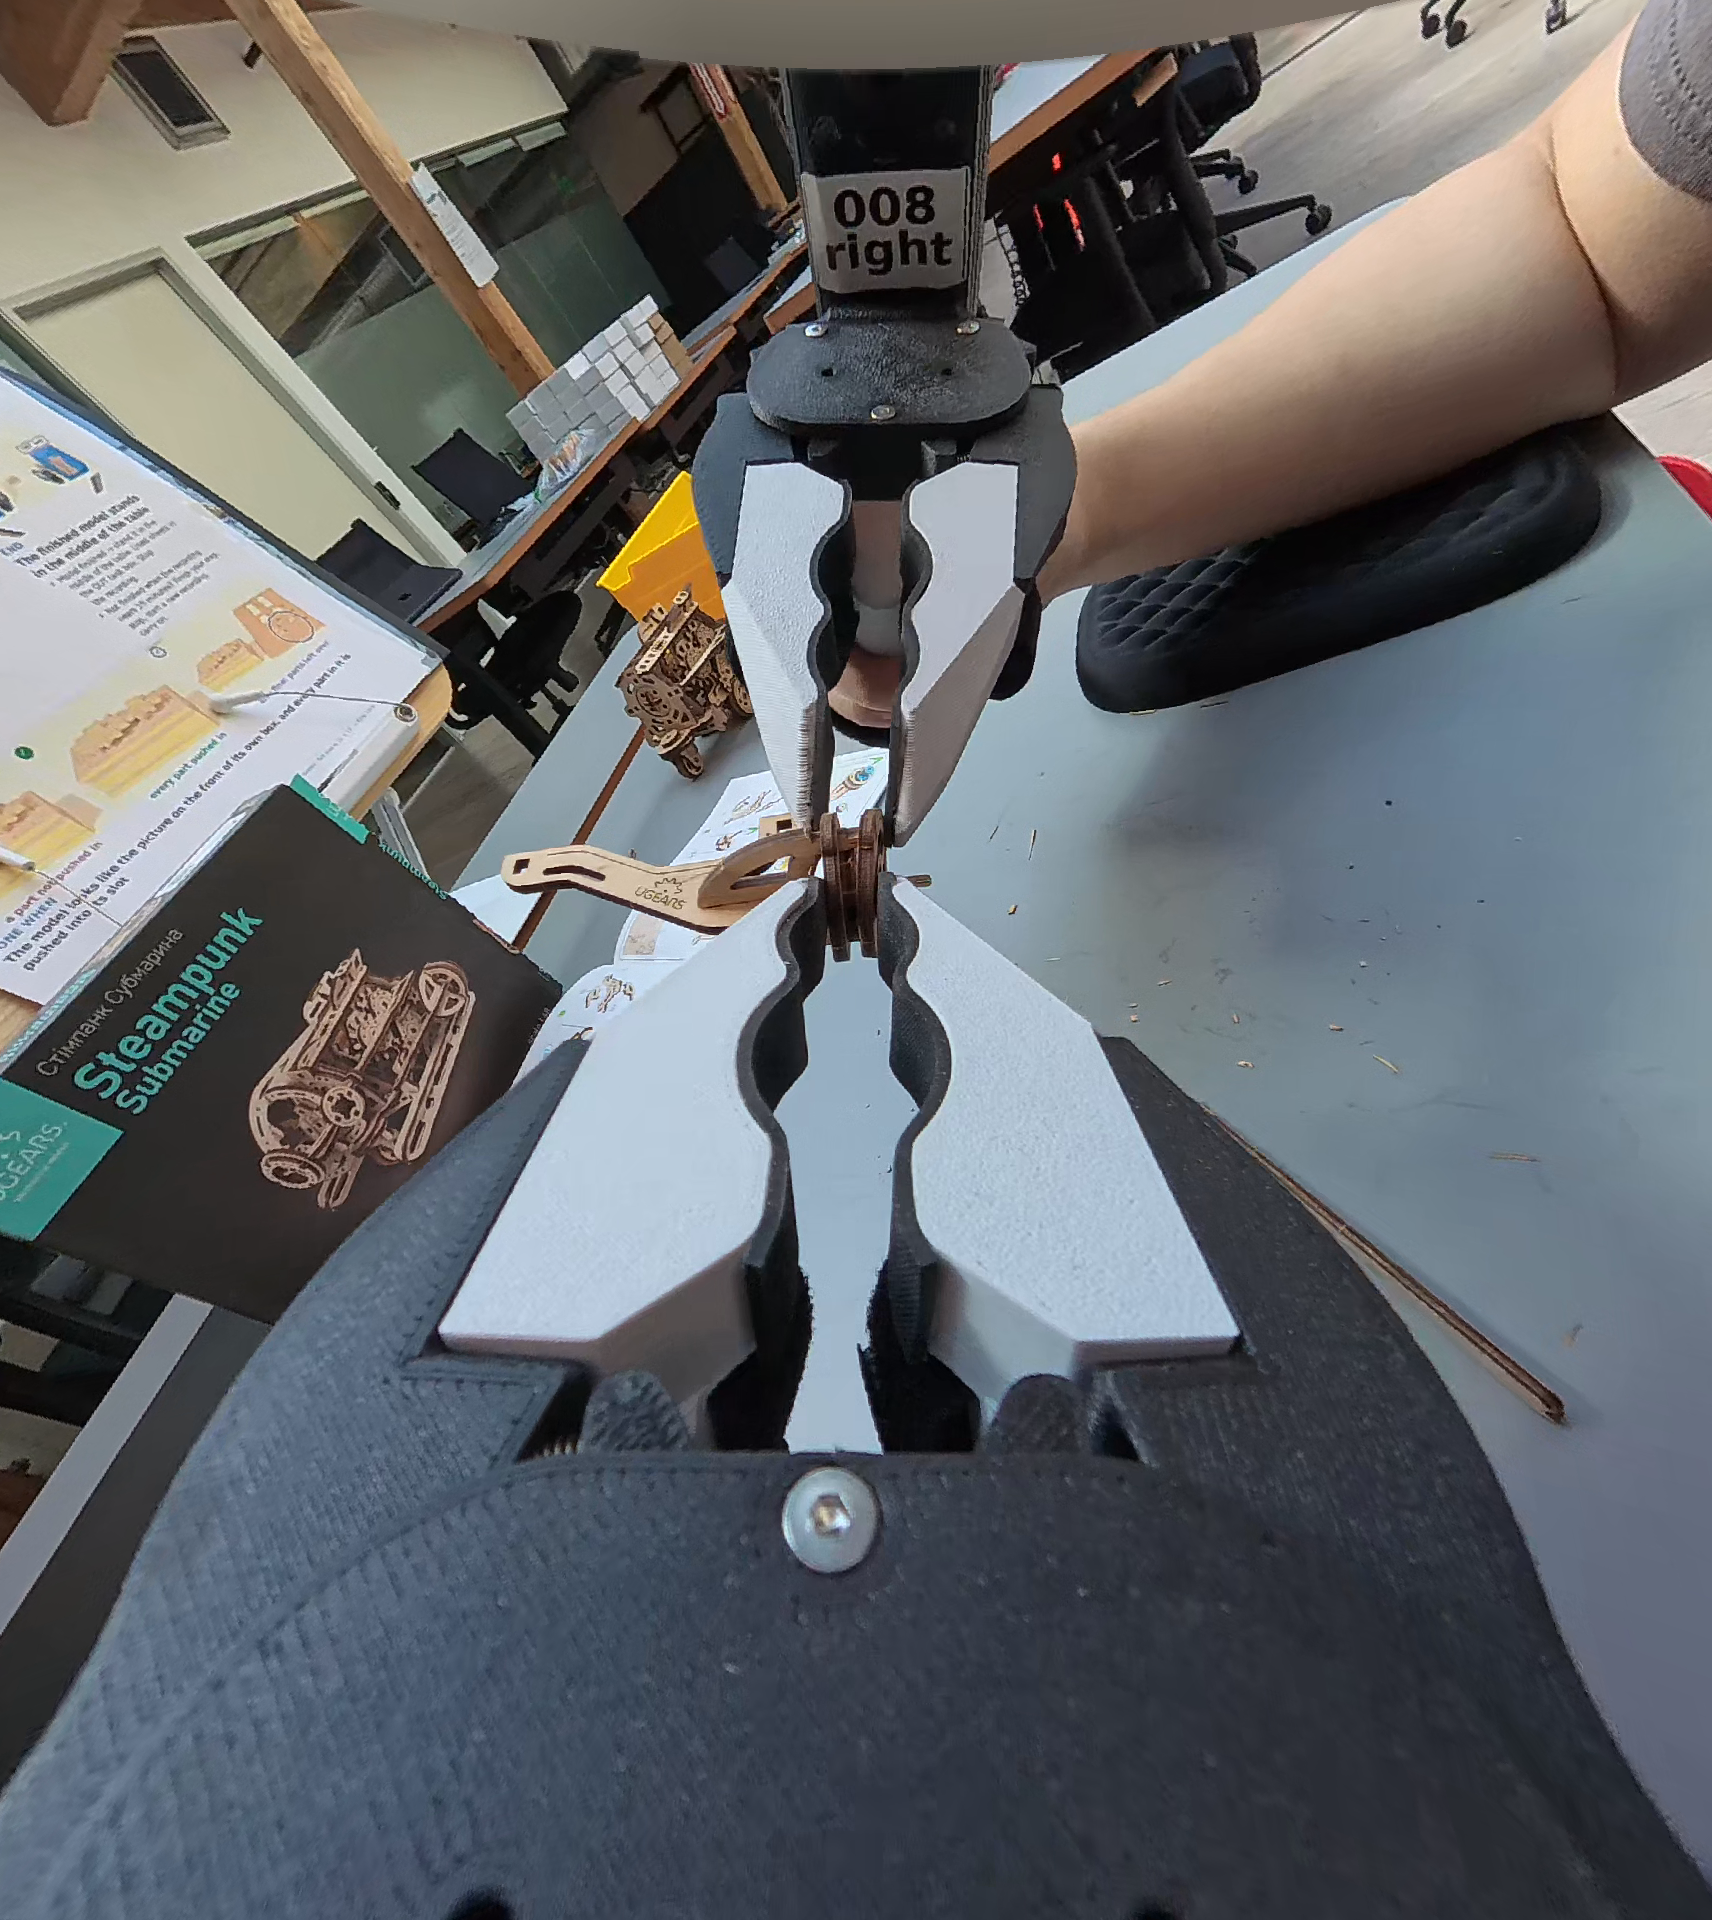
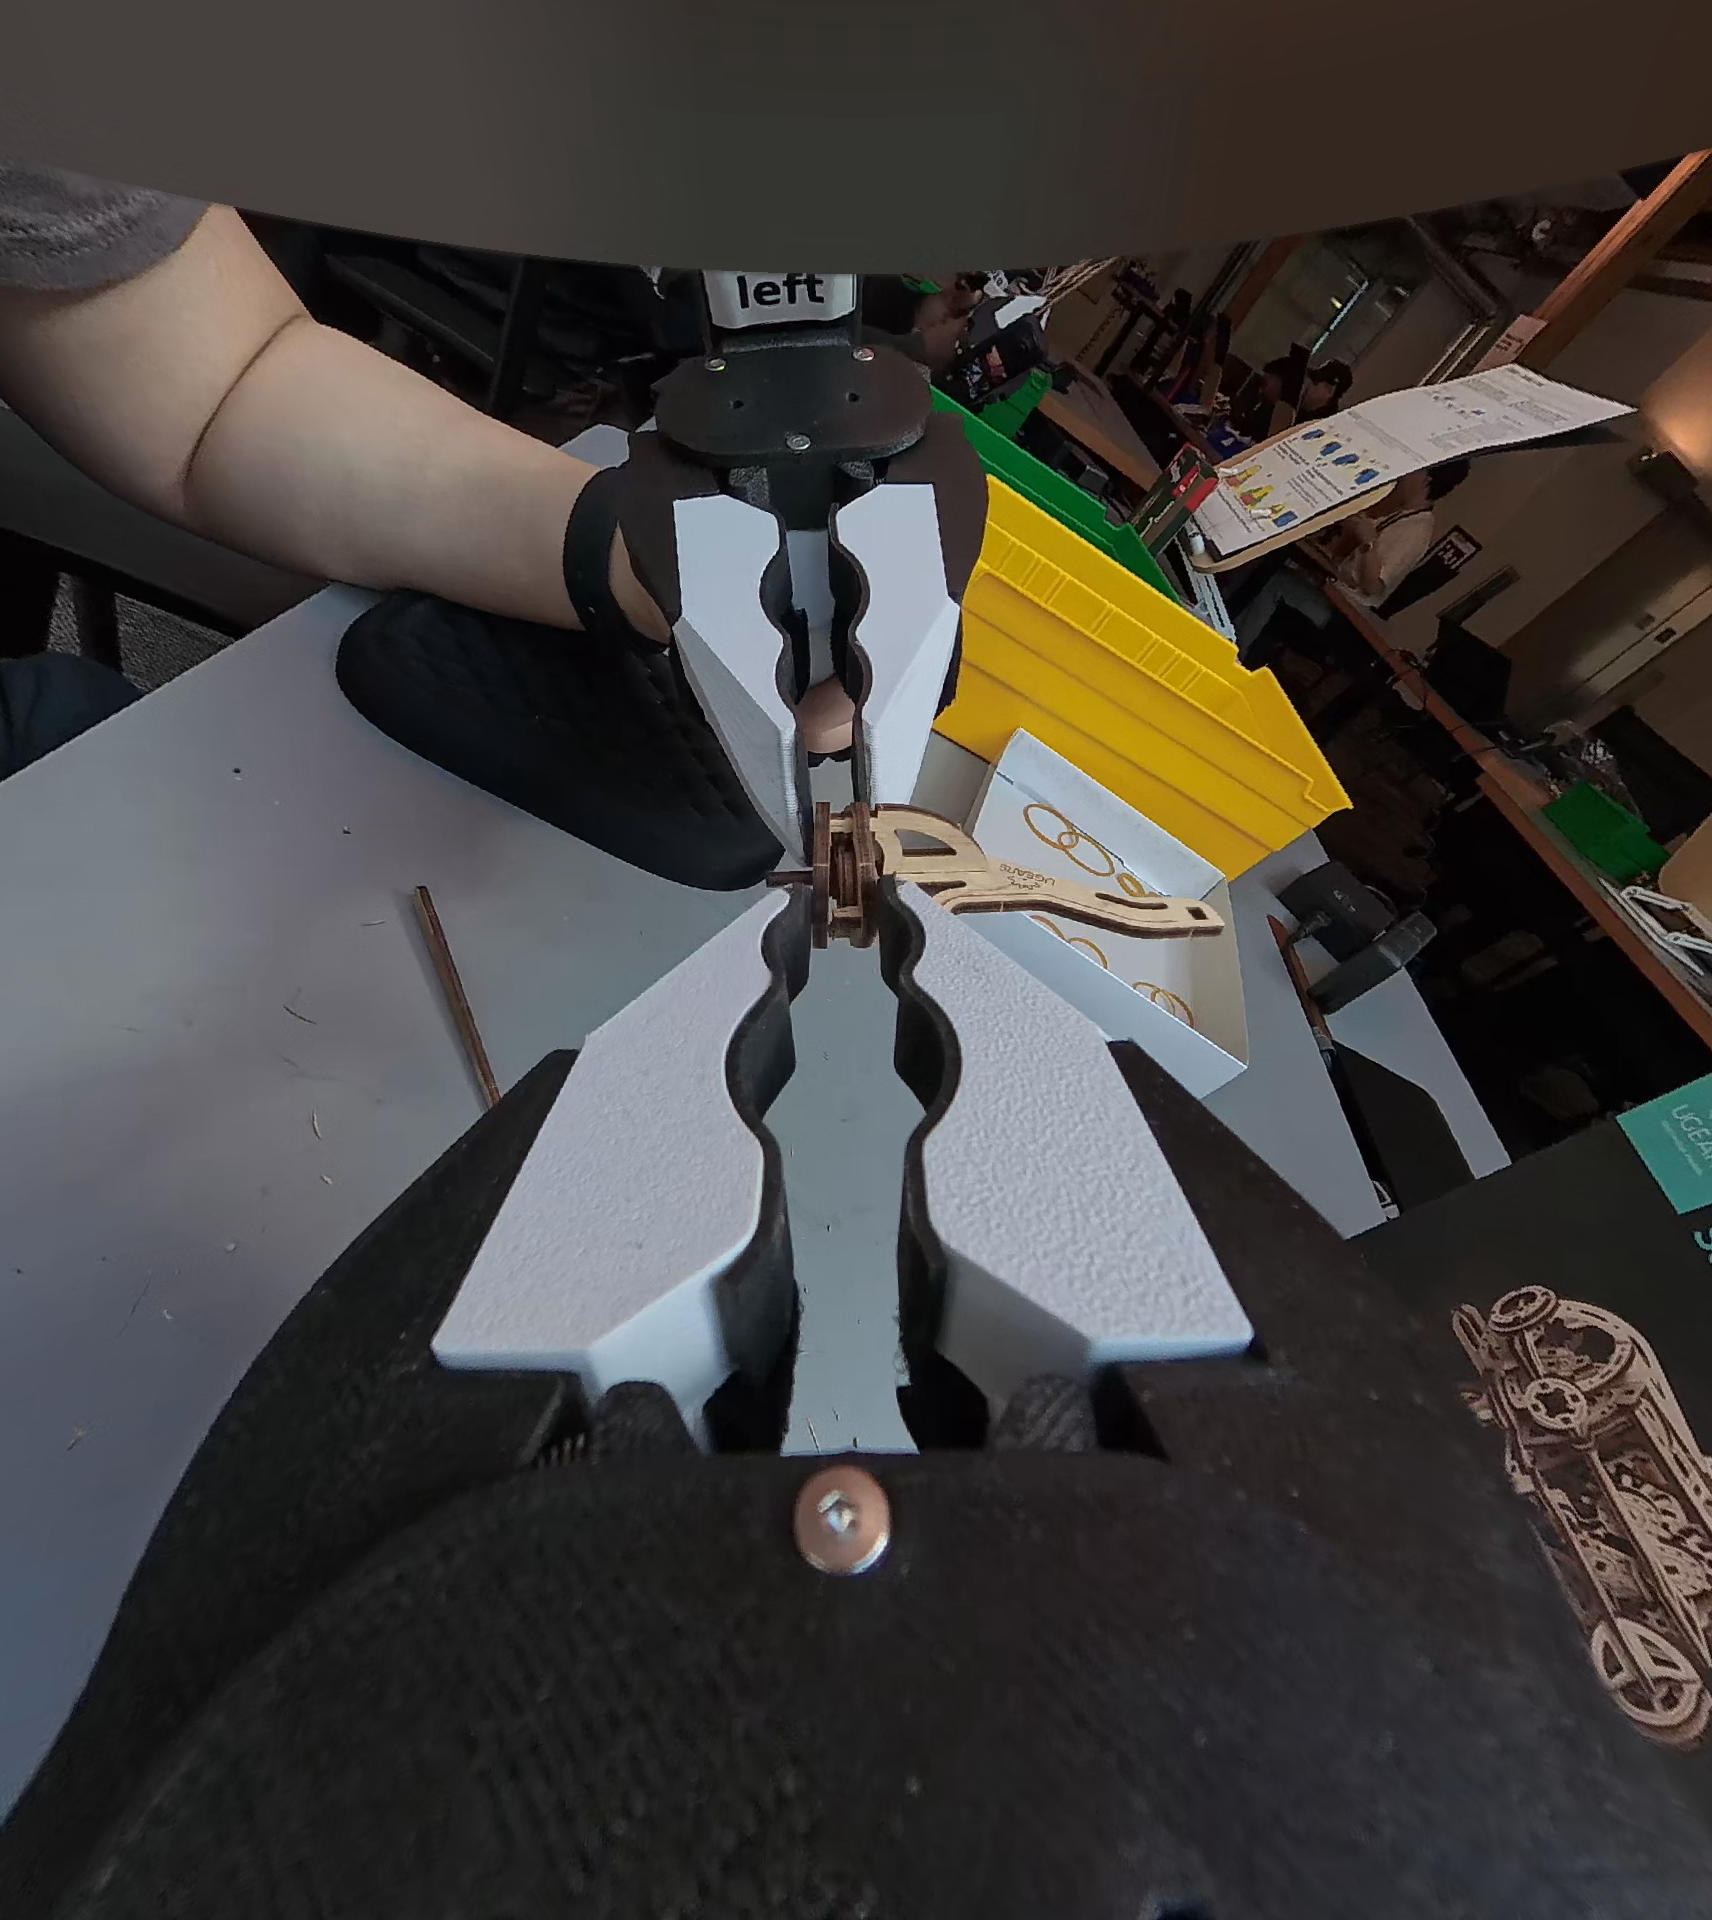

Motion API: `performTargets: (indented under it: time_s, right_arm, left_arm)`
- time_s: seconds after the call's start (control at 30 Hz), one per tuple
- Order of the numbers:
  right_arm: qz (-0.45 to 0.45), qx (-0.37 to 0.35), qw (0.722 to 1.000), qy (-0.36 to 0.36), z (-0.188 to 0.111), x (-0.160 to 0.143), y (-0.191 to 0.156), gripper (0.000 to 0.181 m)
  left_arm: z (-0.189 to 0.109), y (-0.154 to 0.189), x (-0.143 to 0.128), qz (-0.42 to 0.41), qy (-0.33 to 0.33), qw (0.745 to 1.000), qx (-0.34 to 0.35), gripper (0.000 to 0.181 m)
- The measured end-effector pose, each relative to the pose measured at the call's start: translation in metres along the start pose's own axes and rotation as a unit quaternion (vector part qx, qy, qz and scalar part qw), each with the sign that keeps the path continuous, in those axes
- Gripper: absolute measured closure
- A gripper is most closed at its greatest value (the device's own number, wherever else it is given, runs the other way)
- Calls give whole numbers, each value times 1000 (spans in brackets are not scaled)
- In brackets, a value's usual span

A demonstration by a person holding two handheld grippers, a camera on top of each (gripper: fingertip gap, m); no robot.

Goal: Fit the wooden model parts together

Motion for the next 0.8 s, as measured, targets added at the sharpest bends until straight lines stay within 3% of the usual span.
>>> performTargets:
  time_s: [0.2, 0.3, 0.8]
  right_arm:
    - [1, -4, 1000, -10, 6, 3, -2, 164]
    - [6, 3, 1000, -14, 7, 2, -4, 171]
    - [37, 11, 999, -20, 7, -1, -2, 173]
  left_arm:
    - [2, 3, -1, 11, -8, 1000, -3, 174]
    - [2, 4, -1, 17, -10, 1000, -6, 174]
    - [2, 6, -2, 31, -21, 999, -4, 174]
Point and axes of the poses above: each gripper's, where its closed fingertips meet, z out along the fingers, x out of its top, y = z × x across the jaws, the point moved 7 cm from there along -z, back along the fingers, and after that the axes turned 11 degrees about y, right-handed, at the moved point
